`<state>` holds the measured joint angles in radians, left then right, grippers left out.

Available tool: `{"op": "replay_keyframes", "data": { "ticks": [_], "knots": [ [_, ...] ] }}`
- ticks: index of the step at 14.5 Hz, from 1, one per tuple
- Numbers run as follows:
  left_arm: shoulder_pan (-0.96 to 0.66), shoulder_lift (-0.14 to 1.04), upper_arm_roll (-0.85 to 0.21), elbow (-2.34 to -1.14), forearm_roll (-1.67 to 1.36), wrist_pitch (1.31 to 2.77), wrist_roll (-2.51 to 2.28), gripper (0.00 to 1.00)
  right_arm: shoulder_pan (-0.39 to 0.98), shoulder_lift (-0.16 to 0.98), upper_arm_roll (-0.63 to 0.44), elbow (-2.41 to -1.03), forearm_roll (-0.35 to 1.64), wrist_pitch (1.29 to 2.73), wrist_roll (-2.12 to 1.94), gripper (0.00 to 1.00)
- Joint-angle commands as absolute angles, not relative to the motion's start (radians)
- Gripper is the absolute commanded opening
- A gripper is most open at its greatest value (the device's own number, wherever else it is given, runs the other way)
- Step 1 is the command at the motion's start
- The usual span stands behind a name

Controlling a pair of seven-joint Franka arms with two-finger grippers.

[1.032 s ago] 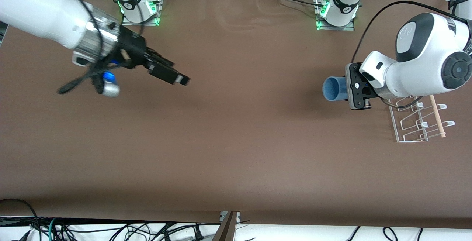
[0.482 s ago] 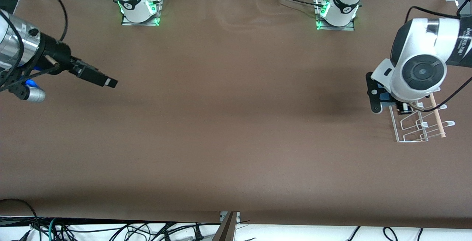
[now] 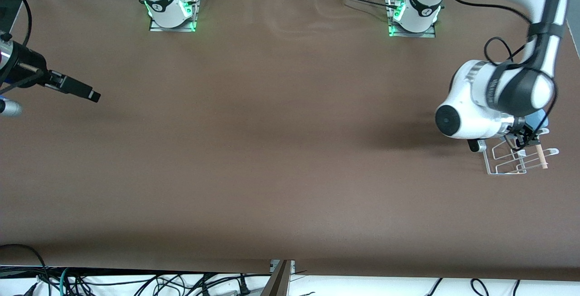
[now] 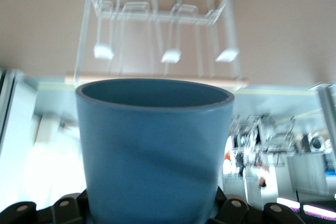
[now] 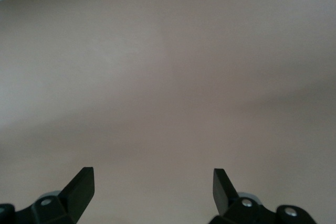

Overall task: Transfer cup to left arm and place on rack
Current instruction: 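Lower the cup onto the wire rack with the left gripper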

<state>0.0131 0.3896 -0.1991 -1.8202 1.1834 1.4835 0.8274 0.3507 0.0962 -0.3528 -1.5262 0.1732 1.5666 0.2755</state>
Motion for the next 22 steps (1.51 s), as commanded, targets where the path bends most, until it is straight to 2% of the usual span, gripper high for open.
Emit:
{"op": "replay_keyframes", "data": {
  "ticks": [1, 4, 6, 10, 12, 17, 22],
  "knots": [
    [0.008, 0.357, -0.204, -1.937, 1.349, 1.497, 0.671, 0.0, 0.119, 0.026, -0.038, -1.64, 0.046, 1.621, 0.255, 1.0],
    [0.061, 0.36, -0.201, -1.971, 1.4, 1.54, 0.392, 0.0, 0.016, -0.047, 0.056, -1.782, 0.037, 1.718, 0.145, 1.0],
    [0.067, 0.38, -0.204, -1.991, 1.475, 1.552, 0.368, 0.0, -0.05, -0.064, 0.113, -1.818, 0.038, 1.726, 0.063, 1.0],
    [0.13, 0.439, -0.198, -1.993, 1.555, 1.62, 0.391, 0.01, -0.066, -0.061, 0.117, -1.786, 0.04, 1.692, -0.04, 1.0],
    [0.143, 0.442, -0.195, -1.991, 1.569, 1.657, 0.394, 0.05, -0.06, -0.052, 0.117, -1.775, 0.046, 1.692, -0.028, 1.0],
    [0.141, 0.466, -0.196, -1.988, 1.569, 1.655, 0.391, 0.05, -0.049, -0.026, 0.097, -1.744, 0.048, 1.692, -0.017, 1.0],
    [0.146, 0.476, -0.195, -1.982, 1.569, 1.657, 0.39, 0.07, 0.017, -0.009, 0.04, -1.726, 0.048, 1.692, 0.04, 1.0]
  ]
}}
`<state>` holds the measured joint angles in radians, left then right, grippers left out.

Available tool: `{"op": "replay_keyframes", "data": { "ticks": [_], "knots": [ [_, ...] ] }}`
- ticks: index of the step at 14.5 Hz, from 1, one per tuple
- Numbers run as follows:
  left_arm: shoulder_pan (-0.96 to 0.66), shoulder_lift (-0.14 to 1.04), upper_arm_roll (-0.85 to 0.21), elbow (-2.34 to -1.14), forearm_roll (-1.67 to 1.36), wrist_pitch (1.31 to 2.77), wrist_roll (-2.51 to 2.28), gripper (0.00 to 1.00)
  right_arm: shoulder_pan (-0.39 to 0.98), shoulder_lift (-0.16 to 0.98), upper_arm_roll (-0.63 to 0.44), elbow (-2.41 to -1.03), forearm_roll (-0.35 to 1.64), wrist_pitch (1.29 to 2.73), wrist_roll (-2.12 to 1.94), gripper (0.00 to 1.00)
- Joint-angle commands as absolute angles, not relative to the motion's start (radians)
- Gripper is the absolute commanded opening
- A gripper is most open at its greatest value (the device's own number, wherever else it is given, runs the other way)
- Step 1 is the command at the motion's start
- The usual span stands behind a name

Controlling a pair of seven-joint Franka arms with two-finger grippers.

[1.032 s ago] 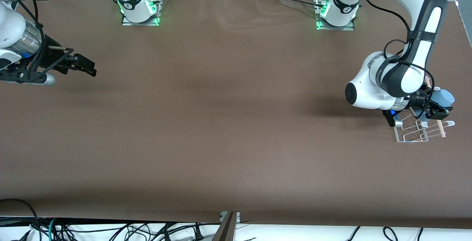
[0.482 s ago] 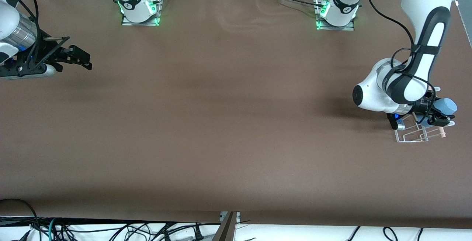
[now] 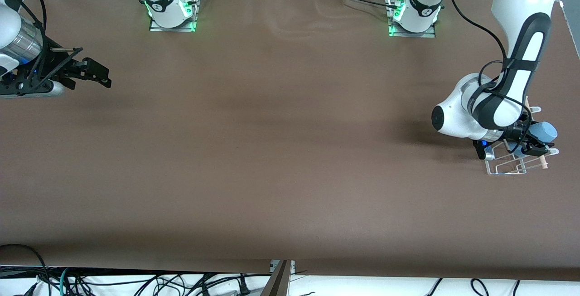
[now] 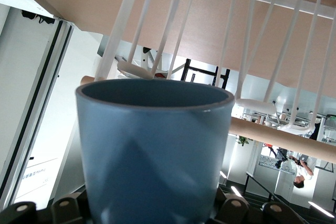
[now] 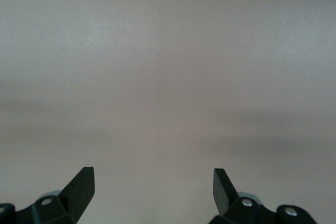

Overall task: Transfer cup to left arm and place on rack
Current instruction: 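Lower the cup onto the wire rack with the left gripper, then open the left gripper to release the cup on the rack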

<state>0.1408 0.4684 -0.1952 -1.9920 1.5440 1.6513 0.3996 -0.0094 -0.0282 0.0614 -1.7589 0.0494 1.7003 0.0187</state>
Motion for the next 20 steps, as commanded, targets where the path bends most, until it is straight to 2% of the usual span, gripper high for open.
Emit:
{"op": "replay_keyframes", "data": {
  "ticks": [1, 14, 15, 16, 17, 20],
  "knots": [
    [0.146, 0.476, -0.195, -1.982, 1.569, 1.657, 0.39, 0.07, 0.017, -0.003, 0.04, -1.724, 0.048, 1.693, 0.041, 1.0],
    [0.164, 0.505, -0.193, -1.965, 1.572, 1.689, 0.385, 0.11, 0.017, 0.023, 0.044, -1.697, 0.049, 1.69, 0.02, 1.0],
    [0.166, 0.506, -0.193, -1.965, 1.584, 1.689, 0.385, 0.17, 0.018, 0.021, 0.046, -1.694, 0.048, 1.69, 0.017, 1.0],
    [0.166, 0.506, -0.195, -1.965, 1.597, 1.689, 0.38, 0.41, 0.02, 0.021, 0.049, -1.686, 0.048, 1.69, 0.015, 1.0],
    [0.166, 0.506, -0.195, -1.965, 1.598, 1.687, 0.377, 0.99, 0.02, 0.021, 0.051, -1.683, 0.048, 1.689, 0.014, 1.0],
    [0.167, 0.506, -0.196, -1.953, 1.597, 1.687, 0.37, 1.0, 0.02, 0.023, 0.051, -1.681, 0.046, 1.692, 0.012, 1.0]
  ]
}}
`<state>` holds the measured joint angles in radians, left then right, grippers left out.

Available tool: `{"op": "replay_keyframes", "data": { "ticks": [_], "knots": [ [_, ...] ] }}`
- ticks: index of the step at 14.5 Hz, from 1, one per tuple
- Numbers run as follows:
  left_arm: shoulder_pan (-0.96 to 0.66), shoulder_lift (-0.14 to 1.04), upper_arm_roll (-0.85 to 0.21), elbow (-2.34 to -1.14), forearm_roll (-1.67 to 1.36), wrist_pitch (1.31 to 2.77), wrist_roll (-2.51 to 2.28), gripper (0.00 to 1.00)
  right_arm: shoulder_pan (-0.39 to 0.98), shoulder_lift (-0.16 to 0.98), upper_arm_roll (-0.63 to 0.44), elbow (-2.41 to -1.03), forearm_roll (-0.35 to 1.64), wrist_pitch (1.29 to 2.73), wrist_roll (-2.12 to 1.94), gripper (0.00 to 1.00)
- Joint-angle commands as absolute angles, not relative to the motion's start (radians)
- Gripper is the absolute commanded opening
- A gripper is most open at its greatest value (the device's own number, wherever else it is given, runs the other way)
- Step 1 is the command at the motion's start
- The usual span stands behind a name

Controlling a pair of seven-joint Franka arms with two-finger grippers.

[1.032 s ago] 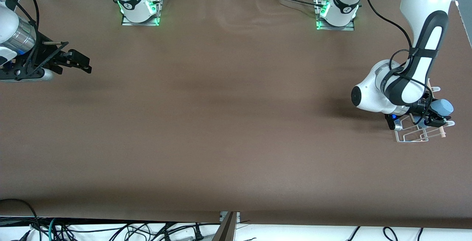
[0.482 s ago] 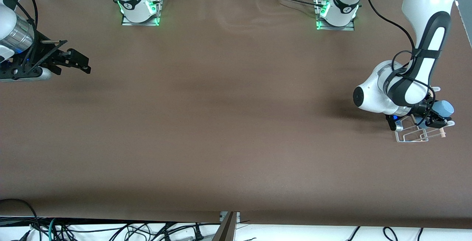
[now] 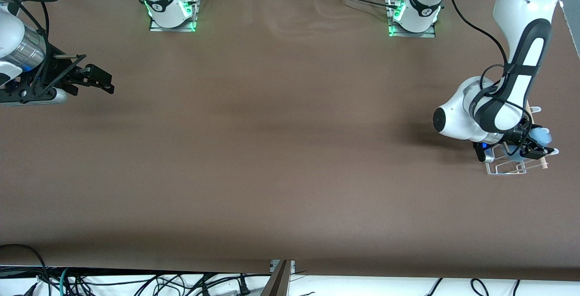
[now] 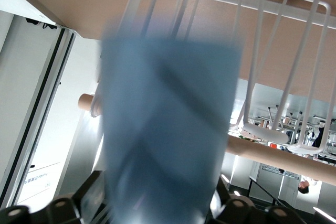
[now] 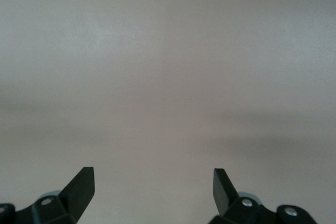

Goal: Transfer cup to left arm and place on rack

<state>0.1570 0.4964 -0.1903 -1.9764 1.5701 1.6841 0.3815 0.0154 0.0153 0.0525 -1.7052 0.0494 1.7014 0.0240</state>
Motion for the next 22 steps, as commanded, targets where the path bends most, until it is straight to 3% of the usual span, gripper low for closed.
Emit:
{"op": "replay_keyframes", "data": {
  "ticks": [1, 6, 9, 22],
  "knots": [
    [0.167, 0.505, -0.196, -1.951, 1.597, 1.687, 0.37, 1.0, 0.02, 0.023, 0.051, -1.681, 0.046, 1.692, 0.012, 1.0],
    [0.166, 0.489, -0.204, -1.925, 1.531, 1.687, 0.371, 1.0, 0.02, 0.025, 0.051, -1.681, 0.043, 1.694, 0.014, 1.0],
    [0.15, 0.476, -0.209, -1.843, 1.338, 1.655, 0.371, 1.0, 0.02, 0.025, 0.051, -1.681, 0.038, 1.694, 0.017, 1.0],
    [0.118, 0.451, -0.233, -1.3, 0.272, 1.338, 0.103, 1.0, 0.031, 0.025, 0.052, -1.674, 0.005, 1.692, 0.028, 1.0]
  ]
}}
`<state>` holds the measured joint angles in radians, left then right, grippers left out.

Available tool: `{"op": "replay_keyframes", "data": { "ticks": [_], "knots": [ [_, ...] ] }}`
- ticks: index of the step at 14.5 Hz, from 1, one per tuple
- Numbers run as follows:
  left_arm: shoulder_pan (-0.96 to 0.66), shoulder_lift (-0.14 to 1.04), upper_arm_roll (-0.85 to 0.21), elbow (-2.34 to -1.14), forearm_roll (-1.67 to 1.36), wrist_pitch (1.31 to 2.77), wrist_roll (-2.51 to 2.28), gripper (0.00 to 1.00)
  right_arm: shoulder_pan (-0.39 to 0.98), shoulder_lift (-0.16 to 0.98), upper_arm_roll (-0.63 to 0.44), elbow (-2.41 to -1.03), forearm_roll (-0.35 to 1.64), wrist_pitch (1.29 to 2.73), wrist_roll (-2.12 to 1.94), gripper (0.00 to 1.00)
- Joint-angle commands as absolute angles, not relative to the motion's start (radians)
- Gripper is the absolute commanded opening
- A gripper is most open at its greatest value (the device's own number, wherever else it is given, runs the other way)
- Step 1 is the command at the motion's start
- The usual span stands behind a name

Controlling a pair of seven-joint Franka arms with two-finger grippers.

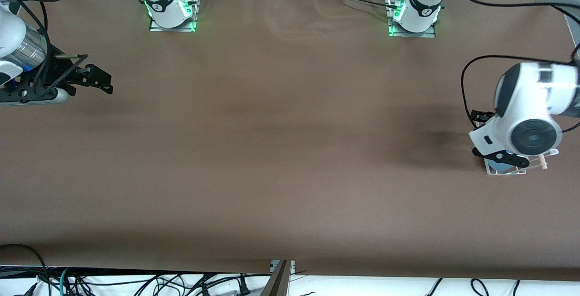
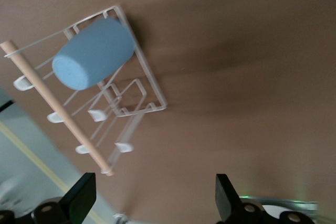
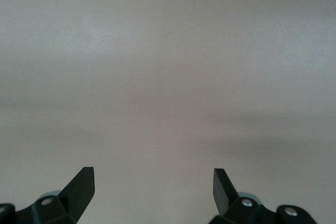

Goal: Transfer cup to left arm and place on rack

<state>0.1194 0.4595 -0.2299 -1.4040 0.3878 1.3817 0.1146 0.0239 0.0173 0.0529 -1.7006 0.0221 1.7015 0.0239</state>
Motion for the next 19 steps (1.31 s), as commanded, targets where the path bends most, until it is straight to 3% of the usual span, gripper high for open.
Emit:
{"op": "replay_keyframes", "data": {
  "ticks": [1, 5, 7, 9, 11, 12, 19],
  "knots": [
    [0.121, 0.436, -0.233, -1.27, 0.223, 1.341, 0.107, 1.0, 0.031, 0.025, 0.052, -1.671, 0.006, 1.692, 0.028, 1.0],
    [0.12, 0.42, -0.229, -1.141, 0.15, 1.362, 0.092, 1.0, 0.031, 0.025, 0.052, -1.669, 0.006, 1.692, 0.028, 1.0],
    [0.112, 0.407, -0.172, -1.155, 0.092, 1.388, 0.007, 1.0, 0.031, 0.025, 0.052, -1.669, 0.005, 1.692, 0.028, 1.0],
    [0.016, 0.285, -0.015, -1.327, 0.037, 1.565, -0.003, 1.0, 0.031, 0.025, 0.052, -1.669, 0.005, 1.692, 0.028, 1.0],
    [-0.006, 0.108, 0.014, -1.603, 0.005, 1.792, -0.002, 1.0, 0.031, 0.025, 0.052, -1.669, 0.005, 1.692, 0.026, 1.0],
    [-0.006, 0.051, 0.012, -1.673, 0.003, 1.839, -0.003, 1.0, 0.031, 0.025, 0.052, -1.669, 0.003, 1.692, 0.026, 1.0],
    [0.021, 0.031, -0.023, -1.7, 0.026, 1.733, 0.015, 1.0, 0.031, 0.028, 0.052, -1.669, -0.008, 1.694, 0.028, 1.0]
  ]
}}
